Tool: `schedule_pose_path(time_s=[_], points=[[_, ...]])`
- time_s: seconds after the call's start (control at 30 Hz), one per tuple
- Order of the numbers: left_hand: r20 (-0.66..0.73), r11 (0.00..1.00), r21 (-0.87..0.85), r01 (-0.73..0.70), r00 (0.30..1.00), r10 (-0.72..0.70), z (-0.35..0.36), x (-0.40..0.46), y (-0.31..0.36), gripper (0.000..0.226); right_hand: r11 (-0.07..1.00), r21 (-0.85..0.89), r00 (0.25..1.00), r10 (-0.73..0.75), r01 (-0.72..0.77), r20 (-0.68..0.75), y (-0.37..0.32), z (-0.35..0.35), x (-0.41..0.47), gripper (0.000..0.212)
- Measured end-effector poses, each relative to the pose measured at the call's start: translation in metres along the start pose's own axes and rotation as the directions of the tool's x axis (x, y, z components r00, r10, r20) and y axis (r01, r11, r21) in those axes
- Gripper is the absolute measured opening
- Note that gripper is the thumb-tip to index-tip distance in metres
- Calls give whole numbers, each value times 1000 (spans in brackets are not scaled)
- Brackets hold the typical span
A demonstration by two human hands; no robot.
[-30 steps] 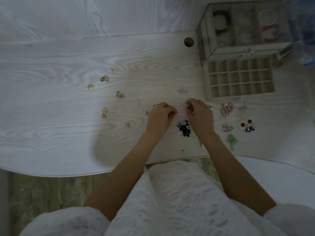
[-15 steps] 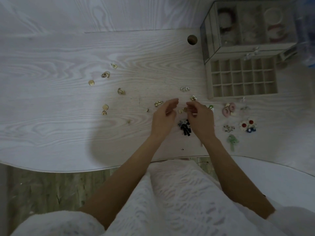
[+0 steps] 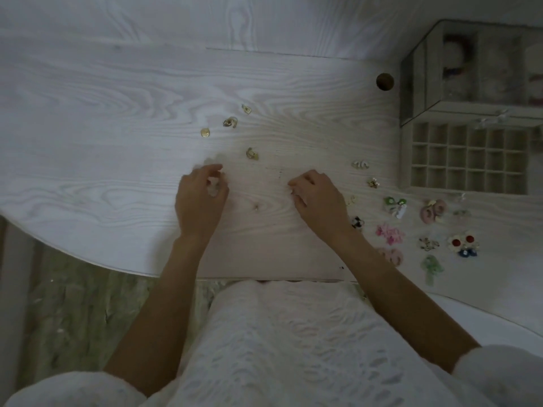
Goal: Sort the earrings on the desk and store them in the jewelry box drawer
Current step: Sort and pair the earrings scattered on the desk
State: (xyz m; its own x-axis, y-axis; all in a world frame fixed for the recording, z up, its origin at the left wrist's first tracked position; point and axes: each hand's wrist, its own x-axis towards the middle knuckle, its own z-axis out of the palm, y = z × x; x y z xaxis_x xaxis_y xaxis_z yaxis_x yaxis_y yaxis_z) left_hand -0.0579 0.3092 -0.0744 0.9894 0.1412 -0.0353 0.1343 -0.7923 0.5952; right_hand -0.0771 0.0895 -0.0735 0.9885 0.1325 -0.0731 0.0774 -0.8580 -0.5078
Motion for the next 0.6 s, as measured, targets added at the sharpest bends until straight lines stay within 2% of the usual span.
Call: schedule_pose_path(time_s=[0.1, 0.23, 0.37, 0.53, 0.6], points=[[83, 999, 23, 36, 996, -38, -5, 18, -14, 33, 996, 54, 997, 63, -66, 49, -8, 12, 8, 17], [155, 999, -6, -51, 987, 51, -6, 27, -20, 25, 995, 79, 996, 49, -55, 72, -22, 15, 20, 17], [192, 997, -10, -77, 978, 77, -3, 28, -15, 15, 998, 23, 997, -59, 58, 47, -46, 10, 46, 19], [184, 998, -10, -61, 981, 62, -6, 25, -18, 8, 959, 18, 956, -282, 282, 76, -82, 22, 118, 25], [187, 998, -4, -59, 981, 59, -6, 24, -18, 7, 953, 10, 948, -302, 302, 99, -92, 32, 142, 26]])
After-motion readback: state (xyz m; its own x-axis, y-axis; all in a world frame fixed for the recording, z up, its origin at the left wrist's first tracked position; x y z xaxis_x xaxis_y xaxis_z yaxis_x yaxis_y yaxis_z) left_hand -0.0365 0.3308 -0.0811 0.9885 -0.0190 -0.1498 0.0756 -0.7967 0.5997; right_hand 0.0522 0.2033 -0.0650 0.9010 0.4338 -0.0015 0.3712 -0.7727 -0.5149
